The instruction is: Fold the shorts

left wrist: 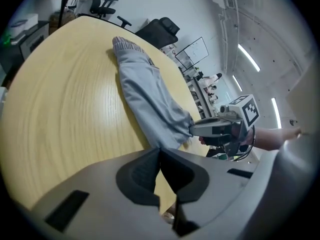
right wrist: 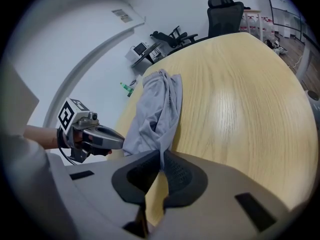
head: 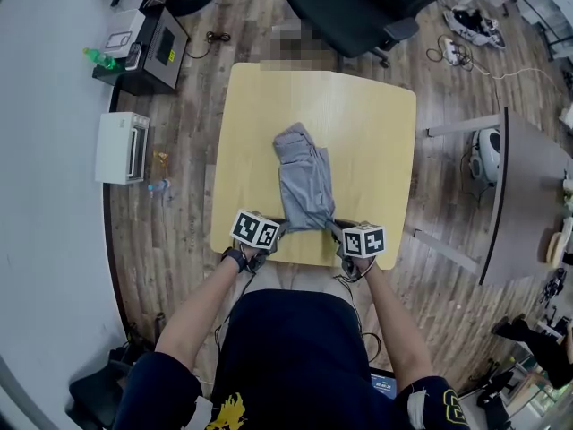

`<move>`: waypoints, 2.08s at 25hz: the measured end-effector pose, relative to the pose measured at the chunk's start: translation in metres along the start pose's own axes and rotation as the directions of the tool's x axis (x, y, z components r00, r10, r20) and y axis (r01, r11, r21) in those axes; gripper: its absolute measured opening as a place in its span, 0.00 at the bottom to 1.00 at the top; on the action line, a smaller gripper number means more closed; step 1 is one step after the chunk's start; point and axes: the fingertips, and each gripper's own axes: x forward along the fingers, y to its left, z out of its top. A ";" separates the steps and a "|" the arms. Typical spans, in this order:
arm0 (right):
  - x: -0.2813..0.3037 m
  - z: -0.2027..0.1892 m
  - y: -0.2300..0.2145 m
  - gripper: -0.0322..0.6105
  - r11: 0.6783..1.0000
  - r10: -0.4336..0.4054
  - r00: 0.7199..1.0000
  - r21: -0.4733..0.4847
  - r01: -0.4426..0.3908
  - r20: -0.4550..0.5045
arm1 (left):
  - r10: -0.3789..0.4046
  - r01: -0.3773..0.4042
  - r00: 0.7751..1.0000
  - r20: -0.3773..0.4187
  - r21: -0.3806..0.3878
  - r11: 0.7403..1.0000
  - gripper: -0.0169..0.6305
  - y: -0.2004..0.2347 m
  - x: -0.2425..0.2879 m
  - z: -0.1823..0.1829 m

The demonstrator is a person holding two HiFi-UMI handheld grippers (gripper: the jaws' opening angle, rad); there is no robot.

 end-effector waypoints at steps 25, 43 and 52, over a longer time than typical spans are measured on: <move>-0.040 -0.062 0.072 0.11 0.987 0.149 0.979 -0.039 -0.156 -0.143 | -0.085 0.076 0.993 -0.077 -0.121 0.990 0.08 -0.046 -0.062 -0.067; -0.057 0.022 0.073 0.10 0.978 0.034 0.999 -0.206 -0.034 -0.004 | 0.017 -0.018 1.000 0.002 0.087 0.996 0.08 -0.060 -0.092 0.017; -0.069 -0.023 0.085 0.37 0.982 0.002 1.000 -0.191 0.002 0.016 | 0.012 0.002 0.993 0.118 -0.117 0.993 0.08 -0.069 -0.087 0.027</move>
